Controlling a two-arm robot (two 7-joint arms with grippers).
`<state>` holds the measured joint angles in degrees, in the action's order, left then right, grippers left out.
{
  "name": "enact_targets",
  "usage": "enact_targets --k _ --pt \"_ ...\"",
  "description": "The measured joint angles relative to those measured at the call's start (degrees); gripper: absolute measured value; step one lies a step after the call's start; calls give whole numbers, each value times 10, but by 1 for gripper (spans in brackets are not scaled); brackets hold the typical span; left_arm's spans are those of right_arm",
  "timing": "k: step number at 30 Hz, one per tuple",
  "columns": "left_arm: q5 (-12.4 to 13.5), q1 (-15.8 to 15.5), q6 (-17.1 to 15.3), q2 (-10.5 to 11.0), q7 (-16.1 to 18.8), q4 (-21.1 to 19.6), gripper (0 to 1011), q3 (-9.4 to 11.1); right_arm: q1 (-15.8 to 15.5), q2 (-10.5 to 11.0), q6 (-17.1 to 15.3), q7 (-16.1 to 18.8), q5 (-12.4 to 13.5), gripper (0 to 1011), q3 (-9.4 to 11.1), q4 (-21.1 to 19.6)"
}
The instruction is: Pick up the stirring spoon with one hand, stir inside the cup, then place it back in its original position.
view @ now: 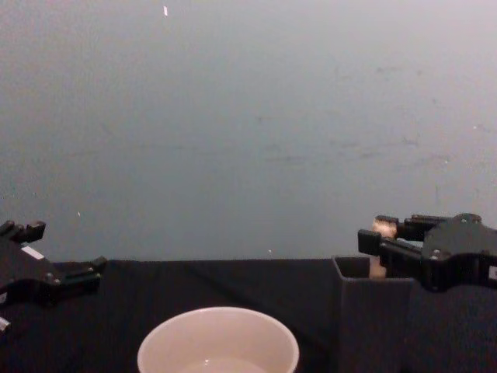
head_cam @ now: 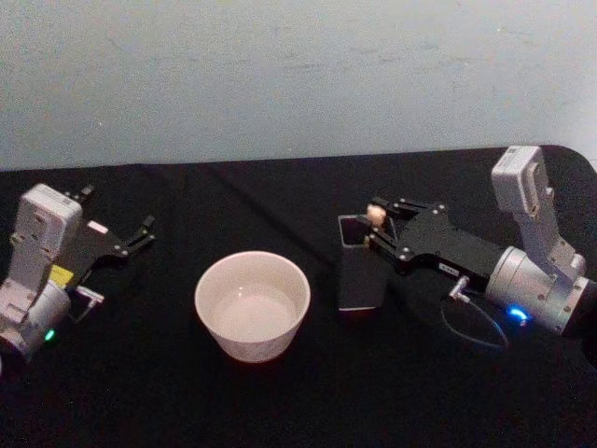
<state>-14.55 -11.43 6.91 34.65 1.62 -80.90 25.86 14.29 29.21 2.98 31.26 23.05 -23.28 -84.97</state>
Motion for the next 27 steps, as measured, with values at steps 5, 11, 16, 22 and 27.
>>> enact_targets --k 5,11,16,22,27 --pt "0 0 0 0 0 0 1001 0 0 0 0 0 1 499 0 0" --pt "0 0 0 0 0 0 1001 0 0 0 0 1 1 683 1 -1" --pt "0 0 0 0 0 0 1001 0 0 0 1 1 1 835 1 -1" --pt "0 0 0 0 0 0 1001 0 0 0 1 1 1 997 1 -1" --pt "0 0 0 0 0 0 1001 0 0 0 1 1 1 1002 0 -1"
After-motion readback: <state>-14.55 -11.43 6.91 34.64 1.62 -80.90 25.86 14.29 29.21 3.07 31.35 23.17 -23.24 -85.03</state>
